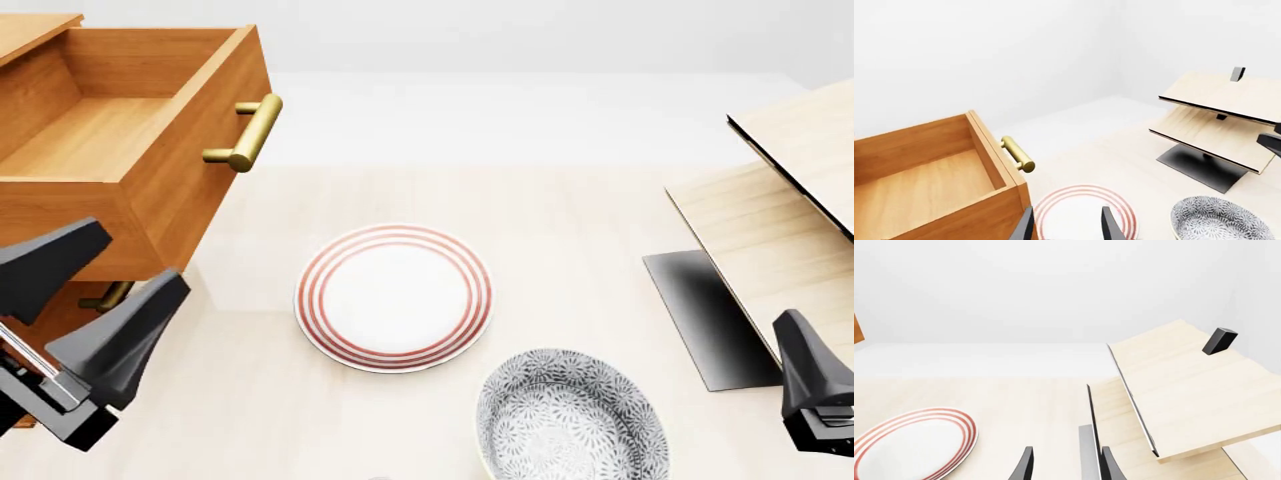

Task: Close the top drawer of the cabinet.

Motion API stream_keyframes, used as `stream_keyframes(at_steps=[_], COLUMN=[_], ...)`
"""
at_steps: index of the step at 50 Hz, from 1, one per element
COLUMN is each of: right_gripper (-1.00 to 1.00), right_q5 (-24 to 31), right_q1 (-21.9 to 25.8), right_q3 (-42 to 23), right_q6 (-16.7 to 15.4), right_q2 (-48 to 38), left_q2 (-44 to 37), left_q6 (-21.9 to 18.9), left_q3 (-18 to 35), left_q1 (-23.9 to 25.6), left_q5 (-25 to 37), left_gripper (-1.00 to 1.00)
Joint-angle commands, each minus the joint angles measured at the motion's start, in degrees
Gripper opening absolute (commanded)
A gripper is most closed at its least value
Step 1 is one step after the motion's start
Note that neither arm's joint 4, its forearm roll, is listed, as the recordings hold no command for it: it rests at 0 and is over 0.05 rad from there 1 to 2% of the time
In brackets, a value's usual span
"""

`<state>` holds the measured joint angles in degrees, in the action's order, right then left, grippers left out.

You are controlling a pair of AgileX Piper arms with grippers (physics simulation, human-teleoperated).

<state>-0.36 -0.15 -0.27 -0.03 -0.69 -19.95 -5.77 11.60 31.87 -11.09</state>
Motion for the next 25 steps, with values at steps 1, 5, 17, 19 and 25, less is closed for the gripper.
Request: stream_keyframes(at_steps=[1, 5, 17, 19, 25], right_gripper=[1.0, 1.0, 1.0, 1.0, 1.0], right_q5=[-0.02, -0.02, 0.08, 0.1, 0.12], right_q1=[-0.01, -0.02, -0.03, -0.03, -0.03], right_q3=[0.01, 0.01, 0.0, -0.01, -0.02], right_q6=[0.02, 0.0, 0.02, 0.01, 0.02], right_q2=[-0.02, -0.01, 0.08, 0.09, 0.11], left_q2=[-10.39, -16.43, -30.94, -33.61, -39.92], left_q6=[-0.84, -1.05, -2.21, -2.75, -2.64], left_q3=[6.31, 8.27, 16.09, 17.5, 21.79], left_q1=[11.79, 15.75, 24.6, 25.52, 26.29], left_q5=[-6.88, -9.73, -16.46, -17.52, -18.93], left_gripper=[1.0, 1.0, 1.0, 1.0, 1.0])
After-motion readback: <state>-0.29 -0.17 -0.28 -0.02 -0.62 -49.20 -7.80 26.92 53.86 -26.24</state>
